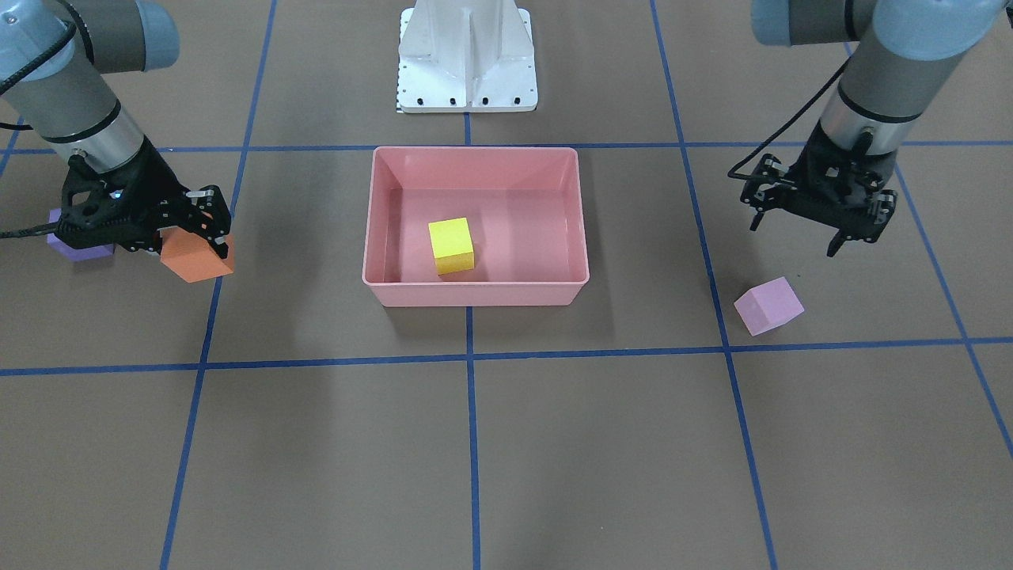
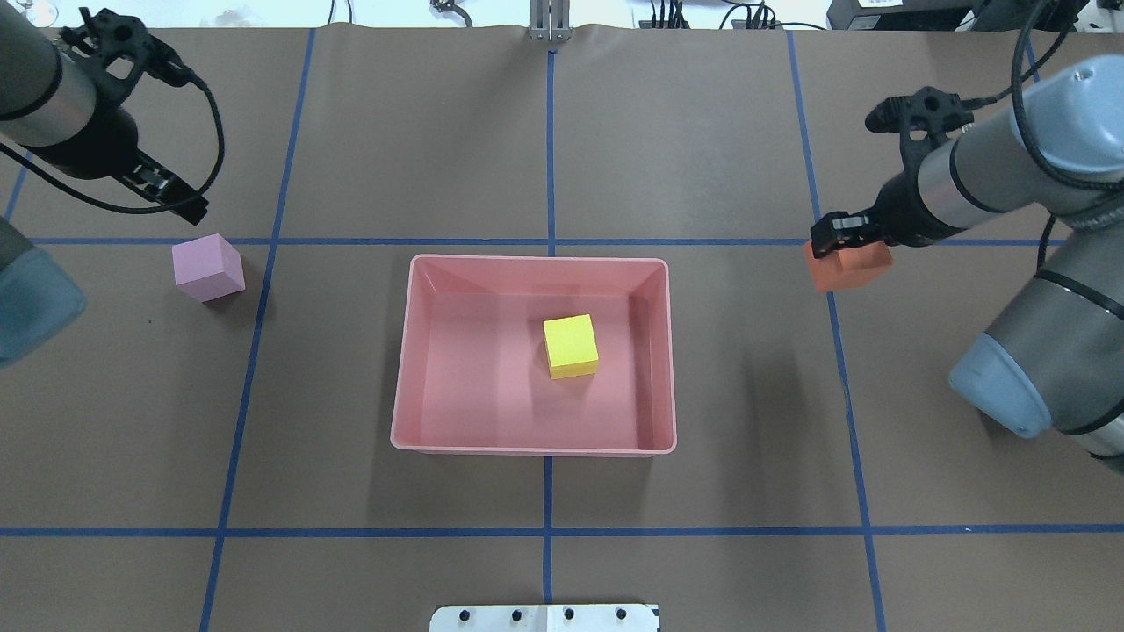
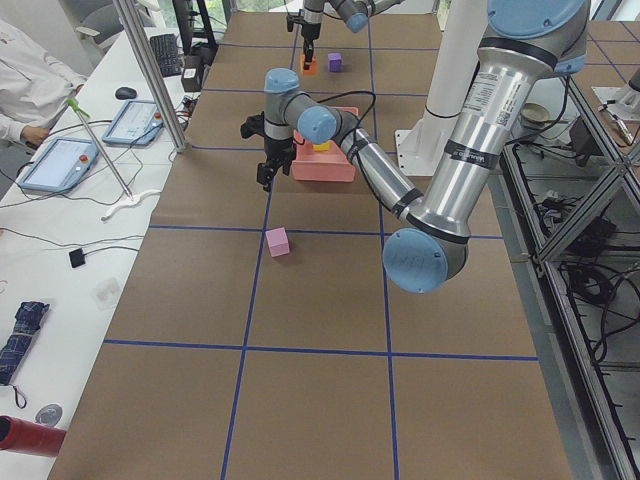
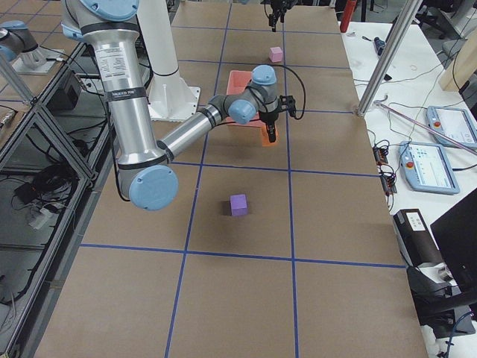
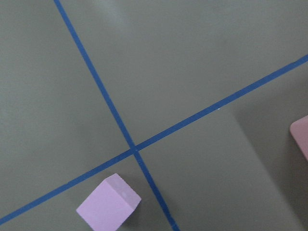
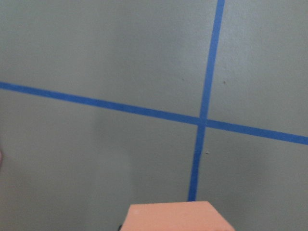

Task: Place blocks into pink bin with both arms
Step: 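Release the orange cube into the bin while the left gripper descends to the pink cube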

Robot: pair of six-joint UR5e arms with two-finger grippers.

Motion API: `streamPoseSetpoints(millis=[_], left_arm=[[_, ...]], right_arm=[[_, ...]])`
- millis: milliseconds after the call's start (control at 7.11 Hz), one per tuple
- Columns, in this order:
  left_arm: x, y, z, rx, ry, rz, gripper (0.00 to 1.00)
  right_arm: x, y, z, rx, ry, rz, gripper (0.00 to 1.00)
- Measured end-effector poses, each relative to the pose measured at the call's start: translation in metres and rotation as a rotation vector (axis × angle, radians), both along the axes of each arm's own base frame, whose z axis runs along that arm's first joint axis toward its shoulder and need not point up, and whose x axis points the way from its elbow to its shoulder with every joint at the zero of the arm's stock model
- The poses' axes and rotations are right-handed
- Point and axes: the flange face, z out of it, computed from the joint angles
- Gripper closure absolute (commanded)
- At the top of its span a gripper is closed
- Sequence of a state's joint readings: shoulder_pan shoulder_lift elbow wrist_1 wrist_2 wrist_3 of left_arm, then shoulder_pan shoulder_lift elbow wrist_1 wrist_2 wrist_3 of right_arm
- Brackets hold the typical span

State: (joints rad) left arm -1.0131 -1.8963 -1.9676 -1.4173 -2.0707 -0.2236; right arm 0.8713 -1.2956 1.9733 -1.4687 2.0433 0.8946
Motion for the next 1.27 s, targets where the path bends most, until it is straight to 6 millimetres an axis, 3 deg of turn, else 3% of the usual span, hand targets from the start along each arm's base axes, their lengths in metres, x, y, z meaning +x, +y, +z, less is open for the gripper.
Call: streamPoseSetpoints(millis=[281,422,562,703,844,984,1266], left_arm=[[-0.017,-0.003,0.073,0.039,0.048,0.025,0.00],[-0.017,-0.010,0.110,0.061,0.066,0.024,0.00],[-0.016,-0.016,0.137,0.072,0.074,0.022,0.00],[-0.015,-0.019,0.151,0.076,0.076,0.021,0.00],[-0.015,-0.021,0.156,0.077,0.078,0.020,0.00],[-0.014,-0.022,0.156,0.078,0.080,0.019,0.00],[-0.011,-0.024,0.150,0.077,0.090,0.009,0.00]], right_arm=[[-0.021,0.005,-0.084,-0.103,-0.053,0.089,1.00],[-0.044,0.016,-0.120,-0.134,-0.073,0.127,1.00],[-0.070,0.030,-0.150,-0.153,-0.073,0.154,1.00],[-0.099,0.046,-0.173,-0.166,-0.065,0.182,1.00],[-0.133,0.060,-0.192,-0.175,-0.057,0.212,0.86],[-0.176,0.068,-0.212,-0.186,-0.044,0.238,0.44],[-0.243,0.090,-0.241,-0.196,-0.025,0.272,0.00]])
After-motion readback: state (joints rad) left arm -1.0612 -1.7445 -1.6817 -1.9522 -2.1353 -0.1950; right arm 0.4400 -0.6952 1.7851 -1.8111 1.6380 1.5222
